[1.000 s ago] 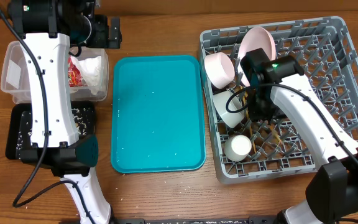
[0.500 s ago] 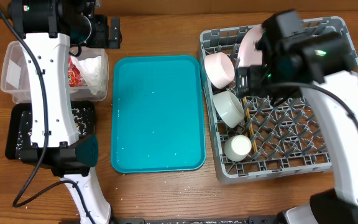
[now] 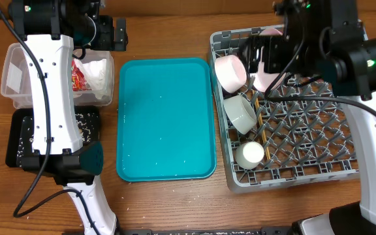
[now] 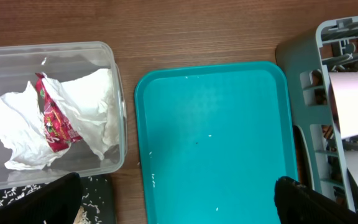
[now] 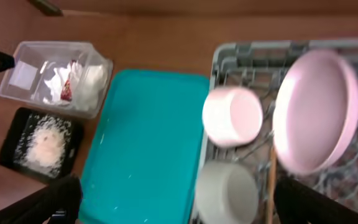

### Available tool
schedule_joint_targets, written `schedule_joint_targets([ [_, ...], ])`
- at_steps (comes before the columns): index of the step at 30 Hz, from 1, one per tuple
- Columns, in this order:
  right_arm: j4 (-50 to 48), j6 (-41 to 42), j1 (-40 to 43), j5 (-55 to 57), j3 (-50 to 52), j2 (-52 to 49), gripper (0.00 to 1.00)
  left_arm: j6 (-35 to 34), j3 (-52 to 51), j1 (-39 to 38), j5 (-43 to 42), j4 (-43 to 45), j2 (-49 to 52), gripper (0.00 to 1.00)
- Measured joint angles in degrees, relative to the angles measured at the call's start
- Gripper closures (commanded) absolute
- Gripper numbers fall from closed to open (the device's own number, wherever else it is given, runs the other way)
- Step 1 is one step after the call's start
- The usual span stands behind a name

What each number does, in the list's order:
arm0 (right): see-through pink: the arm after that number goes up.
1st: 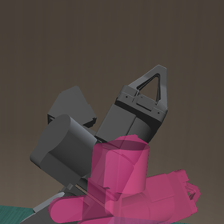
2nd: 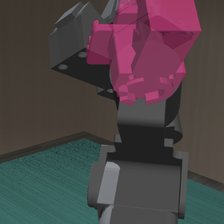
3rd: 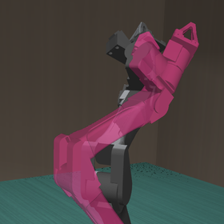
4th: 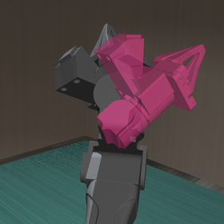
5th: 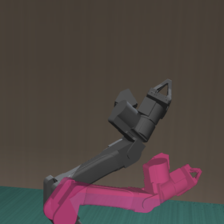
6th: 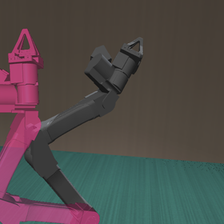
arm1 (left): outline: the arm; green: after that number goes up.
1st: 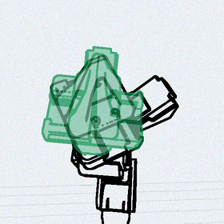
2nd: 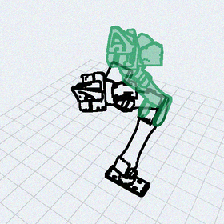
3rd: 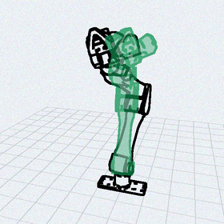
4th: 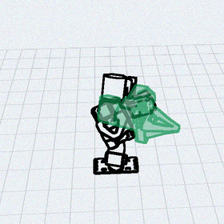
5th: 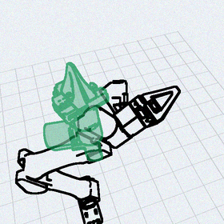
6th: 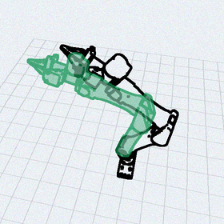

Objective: Sort waste into correct bins and load items into the dishwasher

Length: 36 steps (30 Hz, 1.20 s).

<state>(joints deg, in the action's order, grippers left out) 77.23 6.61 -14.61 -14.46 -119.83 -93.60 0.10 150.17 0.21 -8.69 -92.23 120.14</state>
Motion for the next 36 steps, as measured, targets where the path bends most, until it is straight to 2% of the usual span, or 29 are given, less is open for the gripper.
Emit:
schedule_joint_targets([
  [5, -4.33, -6.80, 0.00, 1.18, 1.14, 1.44, 0.00, 0.00, 0.00, 0.00, 0.00, 0.00, 0.00, 0.00],
  [8, -10.64, -8.52, 0.70, 2.49, 6.88, 5.99, 0.00, -0.02, 0.00, 0.00, -0.02, 0.00, 0.00, 0.00],
  [14, -28.63, -9.73, 4.83, 3.54, 31.17, 21.20, 0.00, -0.02, 0.02, 0.00, 0.02, -0.02, 0.00, 0.00],
  [15, -33.29, -9.86, 5.40, 3.80, 38.42, 25.27, 0.00, 0.00, 0.02, 0.00, 0.07, -0.02, 0.00, 0.00],
  [18, -39.23, -9.84, 6.38, 3.34, 50.58, 32.30, 0.00, 0.00, 0.02, 0.00, 0.17, -0.02, 0.00, 0.00],
  [22, -49.55, -9.86, 8.76, 3.10, 71.30, 46.58, 0.00, 0.00, 0.04, 0.00, 0.17, -0.07, 0.00, 0.00],
  [24, -57.81, -9.75, 10.21, 2.64, 85.37, 58.12, 0.00, 0.02, 0.09, 0.00, 0.22, 0.02, 0.00, 0.00],
  [27, -64.46, -9.79, 11.04, 2.60, 96.28, 67.47, 0.00, 0.00, 0.11, 0.00, 0.20, -0.02, 0.00, 0.00],
  [31, -67.49, -9.77, 11.65, 2.38, 107.89, 77.77, 0.00, 0.00, 0.11, 0.00, 0.20, 0.00, 0.00, 0.00],
  [36, -68.98, -9.79, 11.87, 2.38, 114.60, 83.71, 0.00, 0.00, 0.11, 0.00, 0.20, -0.02, 0.00, 0.00],
])
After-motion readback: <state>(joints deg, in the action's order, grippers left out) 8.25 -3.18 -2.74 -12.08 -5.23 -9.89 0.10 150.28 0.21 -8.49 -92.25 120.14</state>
